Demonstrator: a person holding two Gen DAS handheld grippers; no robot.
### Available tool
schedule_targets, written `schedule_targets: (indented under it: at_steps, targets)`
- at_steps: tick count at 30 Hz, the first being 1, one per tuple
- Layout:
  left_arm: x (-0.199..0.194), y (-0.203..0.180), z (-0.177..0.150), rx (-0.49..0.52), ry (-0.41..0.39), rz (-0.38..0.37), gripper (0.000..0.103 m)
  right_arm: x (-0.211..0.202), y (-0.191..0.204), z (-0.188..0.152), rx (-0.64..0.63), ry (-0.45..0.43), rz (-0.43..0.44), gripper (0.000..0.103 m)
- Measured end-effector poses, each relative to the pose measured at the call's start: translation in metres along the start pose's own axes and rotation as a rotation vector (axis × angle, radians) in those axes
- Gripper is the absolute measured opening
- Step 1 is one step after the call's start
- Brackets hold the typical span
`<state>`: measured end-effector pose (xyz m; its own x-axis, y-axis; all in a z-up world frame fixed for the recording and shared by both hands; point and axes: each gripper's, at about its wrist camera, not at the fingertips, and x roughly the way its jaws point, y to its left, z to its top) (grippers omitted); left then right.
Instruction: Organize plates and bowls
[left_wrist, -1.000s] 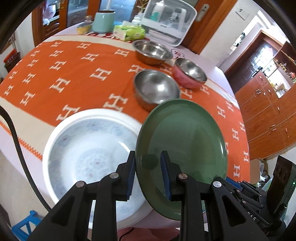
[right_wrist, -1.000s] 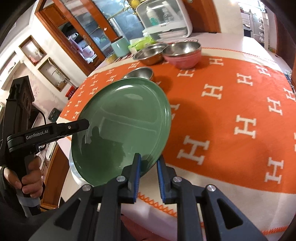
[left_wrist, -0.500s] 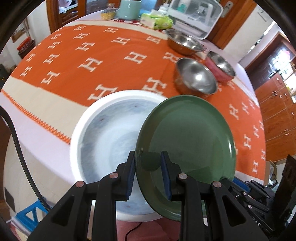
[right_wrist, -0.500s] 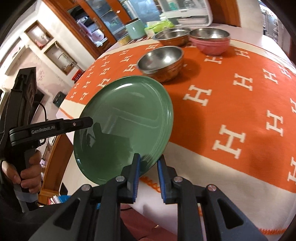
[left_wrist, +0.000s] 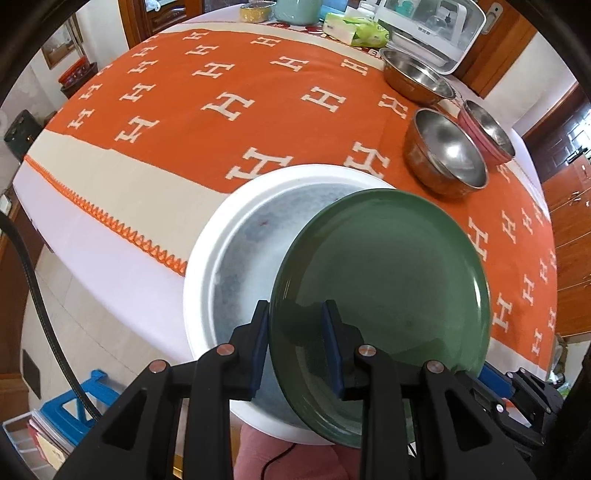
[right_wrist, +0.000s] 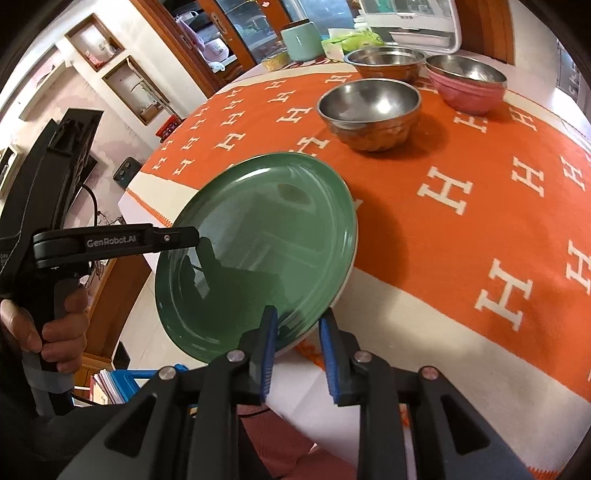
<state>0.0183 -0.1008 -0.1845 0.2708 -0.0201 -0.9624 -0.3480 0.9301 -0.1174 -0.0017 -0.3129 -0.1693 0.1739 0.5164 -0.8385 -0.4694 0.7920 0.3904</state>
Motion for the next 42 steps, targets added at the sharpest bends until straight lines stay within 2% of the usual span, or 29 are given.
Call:
schedule_targets:
  at_steps: [7, 10, 12, 14, 21, 27, 31, 36, 38, 42]
  targets:
    - [0.008, 0.006, 0.002, 0.001, 0.010, 0.078, 0.027, 0.005, 0.011, 0.007, -0.033, -0.013, 0.025, 0.028]
    - [0.006, 0.002, 0.001, 0.016, -0.002, 0.067, 0.029, 0.011, 0.019, 0.011, -0.061, 0.014, 0.020, 0.029]
    - [0.003, -0.005, 0.001, 0.038, -0.019, 0.076, 0.029, 0.012, 0.023, 0.012, -0.079, 0.014, 0.003, 0.034]
    - [0.000, -0.011, 0.002, 0.062, -0.040, 0.083, 0.029, 0.010, 0.024, 0.014, -0.085, 0.003, 0.000, 0.038]
    - [-0.021, -0.022, 0.005, 0.080, -0.092, 0.067, 0.030, -0.009, 0.027, 0.022, -0.104, -0.064, 0.021, 0.040]
    - [-0.051, -0.027, 0.013, 0.076, -0.149, 0.030, 0.032, -0.025, 0.028, 0.034, -0.105, -0.114, 0.033, 0.050]
    - [-0.072, -0.028, 0.019, 0.075, -0.184, -0.005, 0.047, -0.037, 0.028, 0.048, -0.072, -0.123, 0.025, 0.051]
    - [-0.091, -0.032, 0.035, 0.110, -0.202, -0.027, 0.055, -0.057, 0.029, 0.066, -0.017, -0.156, -0.005, 0.052]
    - [-0.099, -0.033, 0.044, 0.119, -0.207, -0.057, 0.059, -0.063, 0.031, 0.071, 0.001, -0.166, -0.026, 0.058]
    - [-0.119, -0.029, 0.061, 0.158, -0.214, -0.117, 0.066, -0.072, 0.039, 0.087, 0.027, -0.188, -0.073, 0.058]
